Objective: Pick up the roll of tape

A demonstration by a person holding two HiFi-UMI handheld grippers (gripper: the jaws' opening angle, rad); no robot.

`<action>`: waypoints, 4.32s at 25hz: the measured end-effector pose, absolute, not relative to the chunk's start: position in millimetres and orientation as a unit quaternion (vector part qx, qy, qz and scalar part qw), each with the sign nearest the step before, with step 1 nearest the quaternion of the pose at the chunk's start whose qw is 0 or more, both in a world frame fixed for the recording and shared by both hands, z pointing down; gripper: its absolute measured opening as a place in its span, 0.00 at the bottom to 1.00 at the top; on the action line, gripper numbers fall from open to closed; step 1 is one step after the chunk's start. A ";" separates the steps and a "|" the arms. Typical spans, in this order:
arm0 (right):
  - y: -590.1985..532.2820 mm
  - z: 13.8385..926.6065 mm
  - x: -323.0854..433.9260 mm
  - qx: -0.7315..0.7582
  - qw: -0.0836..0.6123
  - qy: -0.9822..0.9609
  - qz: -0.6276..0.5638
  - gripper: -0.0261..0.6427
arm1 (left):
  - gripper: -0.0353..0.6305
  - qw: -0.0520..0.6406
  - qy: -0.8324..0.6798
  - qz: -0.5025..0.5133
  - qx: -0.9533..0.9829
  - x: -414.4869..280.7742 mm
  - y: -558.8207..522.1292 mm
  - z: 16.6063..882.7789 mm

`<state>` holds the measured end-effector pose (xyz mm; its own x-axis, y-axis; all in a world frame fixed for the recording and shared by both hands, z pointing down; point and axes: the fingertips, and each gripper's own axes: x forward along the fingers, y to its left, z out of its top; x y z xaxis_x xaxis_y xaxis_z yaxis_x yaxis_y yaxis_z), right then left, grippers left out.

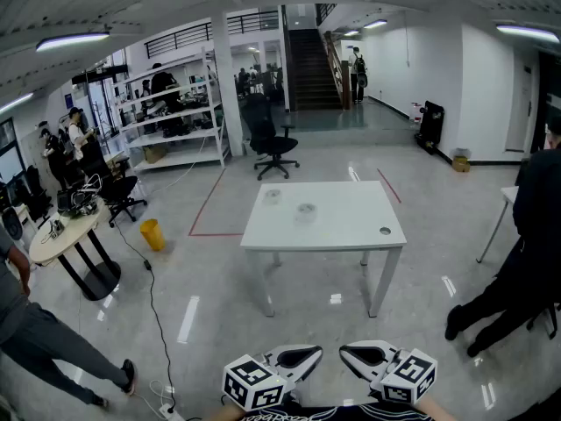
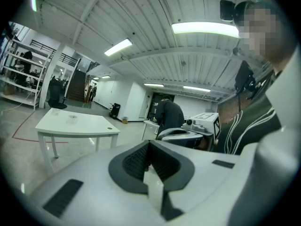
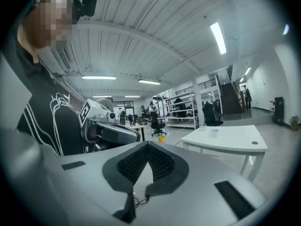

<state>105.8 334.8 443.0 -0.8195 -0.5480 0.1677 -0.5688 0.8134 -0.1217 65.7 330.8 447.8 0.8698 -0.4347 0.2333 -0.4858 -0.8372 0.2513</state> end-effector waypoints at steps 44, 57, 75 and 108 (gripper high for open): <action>-32.6 460.8 29.0 0.308 0.035 -0.932 0.187 0.06 | 0.06 0.214 -0.206 0.080 0.952 -29.3 -37.8 475.1; -127.5 486.9 41.5 0.358 0.080 -0.917 0.158 0.06 | 0.06 0.211 -0.177 0.097 0.956 -16.5 -140.3 482.4; -265.2 518.4 57.2 0.291 0.108 -0.935 0.172 0.06 | 0.06 0.256 -0.231 0.104 0.933 3.8 -265.3 510.5; -357.5 691.7 48.1 0.184 0.529 -0.826 -0.068 0.24 | 0.06 0.316 -0.316 0.078 0.891 -50.9 -291.8 534.5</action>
